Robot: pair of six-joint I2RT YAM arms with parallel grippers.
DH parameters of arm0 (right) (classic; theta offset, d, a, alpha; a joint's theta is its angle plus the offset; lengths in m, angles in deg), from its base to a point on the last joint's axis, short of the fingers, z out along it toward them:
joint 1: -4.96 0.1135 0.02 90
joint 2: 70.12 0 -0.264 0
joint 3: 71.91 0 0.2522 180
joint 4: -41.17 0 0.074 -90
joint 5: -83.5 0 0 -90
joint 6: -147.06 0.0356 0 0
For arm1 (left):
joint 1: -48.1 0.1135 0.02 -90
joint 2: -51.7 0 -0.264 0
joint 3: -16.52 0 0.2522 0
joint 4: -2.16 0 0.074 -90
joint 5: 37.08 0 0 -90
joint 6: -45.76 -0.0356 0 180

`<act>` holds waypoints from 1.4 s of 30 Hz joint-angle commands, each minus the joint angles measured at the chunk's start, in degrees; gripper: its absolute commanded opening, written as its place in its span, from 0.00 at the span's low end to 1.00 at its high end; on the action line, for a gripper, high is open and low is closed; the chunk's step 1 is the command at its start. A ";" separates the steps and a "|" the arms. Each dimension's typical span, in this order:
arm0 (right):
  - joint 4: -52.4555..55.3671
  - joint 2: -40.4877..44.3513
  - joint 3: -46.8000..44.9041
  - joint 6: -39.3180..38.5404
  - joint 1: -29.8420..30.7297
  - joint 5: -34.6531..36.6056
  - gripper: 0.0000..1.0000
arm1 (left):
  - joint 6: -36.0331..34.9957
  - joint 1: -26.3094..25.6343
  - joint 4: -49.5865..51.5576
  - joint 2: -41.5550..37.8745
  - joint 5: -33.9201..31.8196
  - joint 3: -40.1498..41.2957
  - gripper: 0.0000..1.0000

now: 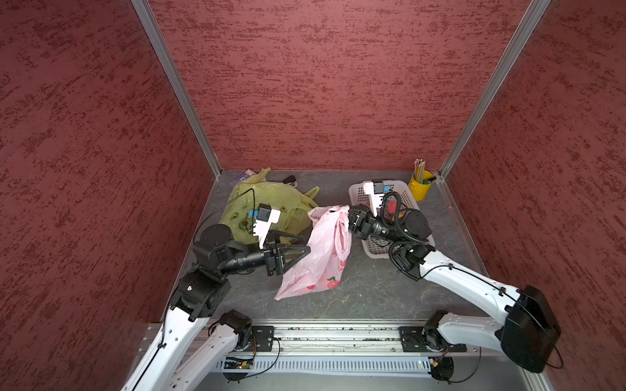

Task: Place the peach into a plastic bag & tie a knot
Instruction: Cross the plastic bag at the center of the board.

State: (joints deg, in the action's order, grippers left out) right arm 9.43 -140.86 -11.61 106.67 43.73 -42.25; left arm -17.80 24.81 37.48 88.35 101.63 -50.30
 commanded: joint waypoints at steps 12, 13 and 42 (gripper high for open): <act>1.37 0.26 3.76 -1.34 -0.32 -0.66 0.00 | 9.05 -6.49 -26.20 15.39 -1.87 4.01 0.54; 1.37 0.02 3.93 -1.29 -0.27 -0.68 0.00 | 9.37 -7.94 -28.26 17.27 -2.27 4.27 0.51; -6.18 -3.95 4.94 4.62 -1.23 -4.24 0.00 | 10.56 -7.17 -28.90 19.06 -3.06 9.14 0.46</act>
State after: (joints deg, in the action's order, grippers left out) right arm 6.53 -144.42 -9.01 110.08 42.94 -44.87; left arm -5.76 16.90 4.65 109.35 97.49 -41.58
